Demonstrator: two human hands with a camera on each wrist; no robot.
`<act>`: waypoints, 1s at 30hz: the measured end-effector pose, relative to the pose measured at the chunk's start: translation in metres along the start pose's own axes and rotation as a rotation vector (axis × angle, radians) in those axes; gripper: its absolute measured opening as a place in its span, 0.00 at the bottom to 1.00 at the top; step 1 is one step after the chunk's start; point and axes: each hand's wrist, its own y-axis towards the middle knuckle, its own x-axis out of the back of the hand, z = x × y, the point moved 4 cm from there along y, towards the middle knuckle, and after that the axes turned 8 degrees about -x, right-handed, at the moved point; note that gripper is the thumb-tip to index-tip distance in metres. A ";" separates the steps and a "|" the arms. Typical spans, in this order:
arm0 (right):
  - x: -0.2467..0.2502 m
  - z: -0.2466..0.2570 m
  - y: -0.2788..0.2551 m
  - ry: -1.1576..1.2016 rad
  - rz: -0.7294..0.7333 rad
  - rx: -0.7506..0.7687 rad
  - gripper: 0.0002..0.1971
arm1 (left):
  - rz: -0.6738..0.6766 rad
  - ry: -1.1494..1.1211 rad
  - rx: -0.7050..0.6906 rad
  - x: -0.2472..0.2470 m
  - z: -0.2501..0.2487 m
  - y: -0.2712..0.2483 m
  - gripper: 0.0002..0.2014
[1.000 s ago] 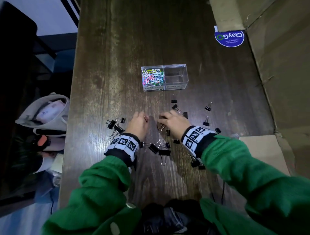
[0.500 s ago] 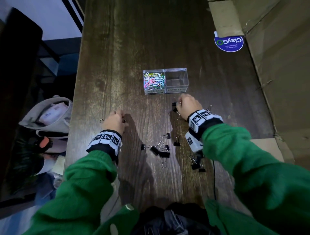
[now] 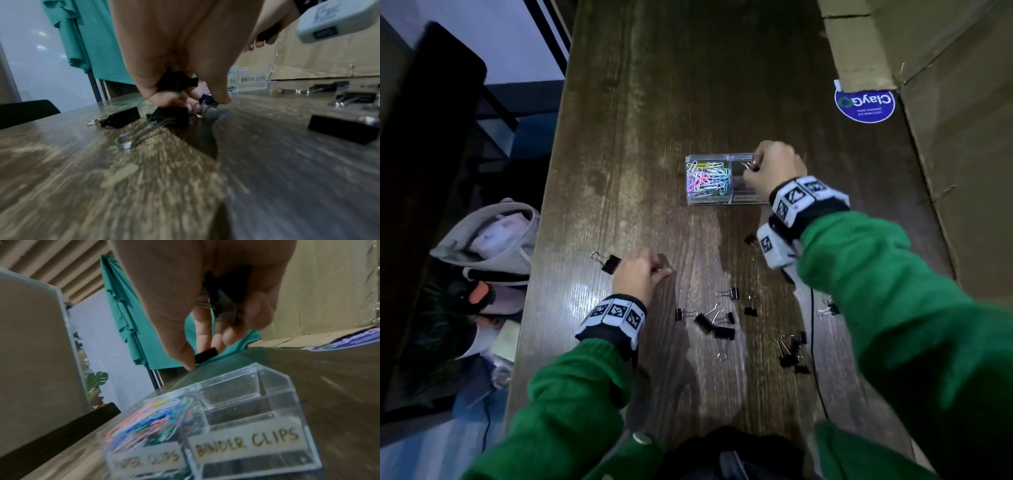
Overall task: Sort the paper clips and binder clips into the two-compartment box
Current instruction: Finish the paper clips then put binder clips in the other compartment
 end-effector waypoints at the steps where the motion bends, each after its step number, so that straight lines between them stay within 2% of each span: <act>1: 0.002 0.001 0.008 -0.036 0.030 0.004 0.08 | -0.008 -0.021 0.004 0.002 -0.002 0.000 0.16; 5: -0.011 0.002 0.024 -0.126 0.155 0.041 0.11 | -0.047 -0.088 0.034 0.012 -0.002 0.001 0.10; 7: -0.018 0.001 0.024 -0.139 0.173 0.059 0.13 | -0.115 -0.132 0.083 0.020 0.005 0.003 0.09; 10: -0.020 0.000 0.017 -0.182 0.104 0.140 0.16 | -0.222 -0.149 0.179 0.038 0.024 0.002 0.09; 12: -0.019 0.007 0.001 -0.191 -0.007 0.233 0.14 | -0.211 -0.104 0.208 0.048 0.039 0.000 0.10; 13: -0.023 0.013 -0.011 -0.163 -0.006 0.269 0.13 | -0.177 -0.086 0.205 0.051 0.046 -0.001 0.12; 14: -0.032 0.019 -0.027 -0.128 0.048 0.307 0.12 | -0.129 -0.083 0.193 0.051 0.055 -0.002 0.15; 16: -0.061 0.035 -0.064 -0.105 0.253 0.416 0.13 | -0.028 -0.097 0.152 0.050 0.066 -0.004 0.19; 18: -0.093 0.053 -0.101 -0.153 0.437 0.540 0.14 | 0.042 -0.067 0.110 0.048 0.072 -0.006 0.19; 20: -0.118 0.069 -0.127 -0.178 0.535 0.609 0.15 | 0.056 -0.012 0.093 0.048 0.075 -0.010 0.17; 26: -0.150 0.091 -0.150 -0.298 0.594 0.801 0.29 | -0.064 -0.023 0.170 0.048 0.087 -0.027 0.18; 29: -0.154 0.083 -0.154 -0.458 0.543 0.942 0.24 | -0.079 0.047 0.173 0.046 0.084 -0.033 0.21; 30: -0.154 0.078 -0.154 -0.468 0.538 0.946 0.22 | -0.083 0.031 0.164 0.043 0.084 -0.033 0.21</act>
